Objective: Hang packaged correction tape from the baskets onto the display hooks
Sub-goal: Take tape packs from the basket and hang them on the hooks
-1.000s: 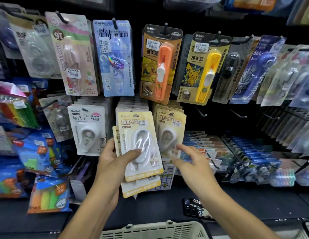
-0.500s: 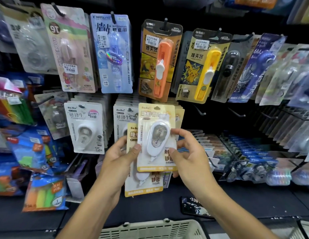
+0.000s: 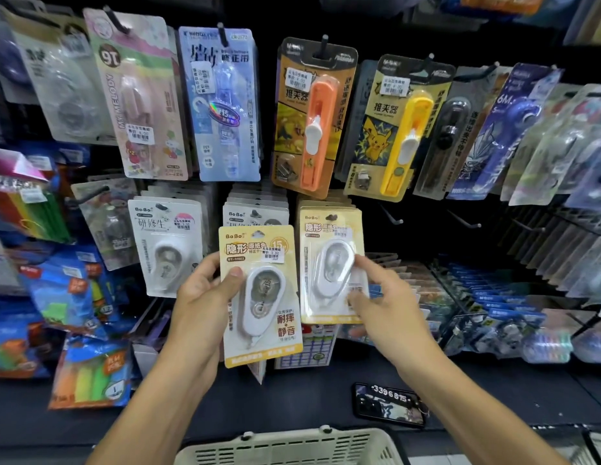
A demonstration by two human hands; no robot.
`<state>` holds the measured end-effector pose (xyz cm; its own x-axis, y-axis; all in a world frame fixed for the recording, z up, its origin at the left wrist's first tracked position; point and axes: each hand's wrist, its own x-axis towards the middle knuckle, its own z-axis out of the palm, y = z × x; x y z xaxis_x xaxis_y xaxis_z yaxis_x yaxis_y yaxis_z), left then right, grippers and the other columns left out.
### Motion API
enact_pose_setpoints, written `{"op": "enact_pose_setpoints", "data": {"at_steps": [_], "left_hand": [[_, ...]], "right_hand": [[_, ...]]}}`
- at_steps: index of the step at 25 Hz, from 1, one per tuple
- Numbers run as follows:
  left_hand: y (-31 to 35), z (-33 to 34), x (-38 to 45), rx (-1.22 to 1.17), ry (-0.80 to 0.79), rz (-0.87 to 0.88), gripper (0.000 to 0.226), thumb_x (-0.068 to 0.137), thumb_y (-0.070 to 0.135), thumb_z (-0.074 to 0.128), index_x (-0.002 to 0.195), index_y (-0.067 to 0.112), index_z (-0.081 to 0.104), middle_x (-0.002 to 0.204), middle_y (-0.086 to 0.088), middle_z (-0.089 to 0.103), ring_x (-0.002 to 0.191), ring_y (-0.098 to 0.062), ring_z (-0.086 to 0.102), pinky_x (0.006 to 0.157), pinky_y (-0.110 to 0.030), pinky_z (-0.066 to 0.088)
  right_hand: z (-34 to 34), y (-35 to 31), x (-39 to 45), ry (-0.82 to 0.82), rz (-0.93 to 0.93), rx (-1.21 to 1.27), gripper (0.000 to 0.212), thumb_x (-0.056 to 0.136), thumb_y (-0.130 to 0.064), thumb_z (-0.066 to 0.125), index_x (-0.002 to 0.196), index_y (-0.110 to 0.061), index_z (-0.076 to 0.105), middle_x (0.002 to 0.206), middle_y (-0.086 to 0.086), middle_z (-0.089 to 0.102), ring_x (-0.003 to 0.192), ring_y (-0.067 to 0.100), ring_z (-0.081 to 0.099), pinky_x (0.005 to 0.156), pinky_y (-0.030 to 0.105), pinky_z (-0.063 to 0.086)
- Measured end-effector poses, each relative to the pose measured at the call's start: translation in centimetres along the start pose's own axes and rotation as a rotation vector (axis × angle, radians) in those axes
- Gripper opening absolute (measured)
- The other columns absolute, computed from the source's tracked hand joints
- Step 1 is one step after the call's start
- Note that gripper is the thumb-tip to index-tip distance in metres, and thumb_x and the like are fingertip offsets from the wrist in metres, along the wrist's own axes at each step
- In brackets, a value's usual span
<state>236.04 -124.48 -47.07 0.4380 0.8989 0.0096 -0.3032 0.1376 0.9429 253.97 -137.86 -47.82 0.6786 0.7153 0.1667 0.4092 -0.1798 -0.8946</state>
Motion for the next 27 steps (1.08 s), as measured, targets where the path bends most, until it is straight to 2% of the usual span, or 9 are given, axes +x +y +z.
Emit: {"op": "enact_pose_setpoints", "data": {"at_steps": [3, 7, 10, 12, 15, 19, 21, 24, 27], "left_hand": [[0.2, 0.6, 0.4, -0.04, 0.027, -0.01, 0.024, 0.105, 0.009, 0.049, 0.113, 0.024, 0.066, 0.1, 0.003, 0.08, 0.085, -0.014, 0.077, 0.064, -0.03, 0.06], [0.1, 2.2, 1.0, -0.048, -0.1, -0.029, 0.027, 0.105, 0.007, 0.047, 0.114, 0.023, 0.067, 0.109, -0.003, 0.079, 0.094, -0.018, 0.076, 0.08, -0.039, 0.058], [0.2, 3.1, 1.1, 0.063, -0.258, -0.011, 0.026, 0.104, 0.009, 0.051, 0.114, 0.024, 0.07, 0.106, 0.0, 0.079, 0.094, -0.015, 0.076, 0.078, -0.032, 0.059], [1.2, 2.5, 1.9, 0.243, -0.219, 0.074, 0.025, 0.101, 0.012, 0.058, 0.112, 0.029, 0.071, 0.1, 0.008, 0.079, 0.089, -0.009, 0.074, 0.074, -0.027, 0.057], [2.3, 0.1, 3.7, 0.758, -0.047, 0.341, 0.036, 0.097, 0.022, 0.064, 0.127, 0.041, 0.062, 0.131, 0.013, 0.065, 0.114, -0.017, 0.063, 0.101, -0.041, 0.051], [0.9, -1.1, 3.9, 1.33, -0.147, 0.531, 0.07, 0.099, 0.034, 0.057, 0.159, 0.039, 0.02, 0.168, 0.017, 0.005, 0.155, -0.013, 0.01, 0.122, -0.044, 0.011], [-0.7, -0.9, 3.6, 1.484, -0.2, 0.57, 0.075, 0.1, 0.034, 0.052, 0.161, 0.035, 0.009, 0.168, 0.014, -0.013, 0.157, -0.014, -0.005, 0.124, -0.046, 0.006], [-2.1, -0.9, 3.3, 1.633, -0.255, 0.61, 0.075, 0.102, 0.027, 0.042, 0.162, 0.026, -0.001, 0.162, 0.011, -0.031, 0.151, -0.013, -0.026, 0.126, -0.044, 0.0], [-2.1, -1.7, 3.5, 1.682, -0.28, 0.604, 0.079, 0.101, 0.025, 0.04, 0.161, 0.024, -0.01, 0.155, 0.013, -0.039, 0.143, -0.01, -0.038, 0.124, -0.041, -0.008]], "right_hand": [[-0.1, 0.1, -0.5, -0.056, -0.078, -0.309, 0.066, 0.099, -0.03, 0.059, 0.152, -0.049, 0.024, 0.162, -0.024, 0.011, 0.15, 0.011, 0.022, 0.117, 0.04, 0.032], [1.1, -0.9, -1.7, -0.237, -0.251, 0.055, 0.053, 0.087, -0.042, 0.07, 0.131, -0.054, 0.042, 0.138, -0.025, 0.053, 0.127, 0.006, 0.054, 0.101, 0.043, 0.05], [2.3, -1.3, -1.3, -0.288, -0.21, 0.338, 0.055, 0.089, -0.01, 0.073, 0.127, -0.045, 0.053, 0.12, -0.006, 0.07, 0.106, 0.017, 0.07, 0.083, 0.034, 0.058], [1.7, -1.3, -0.7, -0.173, -0.19, 0.409, 0.059, 0.09, 0.001, 0.068, 0.129, -0.041, 0.055, 0.125, -0.015, 0.068, 0.112, 0.008, 0.066, 0.09, 0.033, 0.055], [0.3, -0.7, 0.1, -0.062, -0.08, 0.272, 0.061, 0.092, -0.01, 0.068, 0.128, -0.056, 0.052, 0.125, -0.047, 0.051, 0.117, -0.028, 0.042, 0.108, 0.038, 0.044], [0.2, -0.5, 1.4, -0.056, -0.038, 0.151, 0.06, 0.094, -0.02, 0.068, 0.133, -0.06, 0.047, 0.125, -0.052, 0.039, 0.117, -0.03, 0.034, 0.11, 0.033, 0.038], [0.8, -0.1, 1.8, -0.036, -0.103, 0.011, 0.058, 0.1, -0.032, 0.059, 0.146, -0.055, 0.033, 0.143, -0.037, 0.033, 0.132, -0.013, 0.03, 0.107, 0.026, 0.033], [0.9, 1.8, 1.2, 0.081, -0.429, -0.641, 0.058, 0.107, -0.037, 0.036, 0.159, -0.039, 0.01, 0.168, -0.012, 0.005, 0.153, 0.01, 0.009, 0.119, 0.031, 0.018], [1.1, 3.7, 1.9, -0.036, -0.726, -1.174, 0.065, 0.096, -0.025, 0.055, 0.157, -0.018, 0.034, 0.166, 0.003, 0.023, 0.153, 0.032, 0.016, 0.12, 0.049, 0.014]]}}
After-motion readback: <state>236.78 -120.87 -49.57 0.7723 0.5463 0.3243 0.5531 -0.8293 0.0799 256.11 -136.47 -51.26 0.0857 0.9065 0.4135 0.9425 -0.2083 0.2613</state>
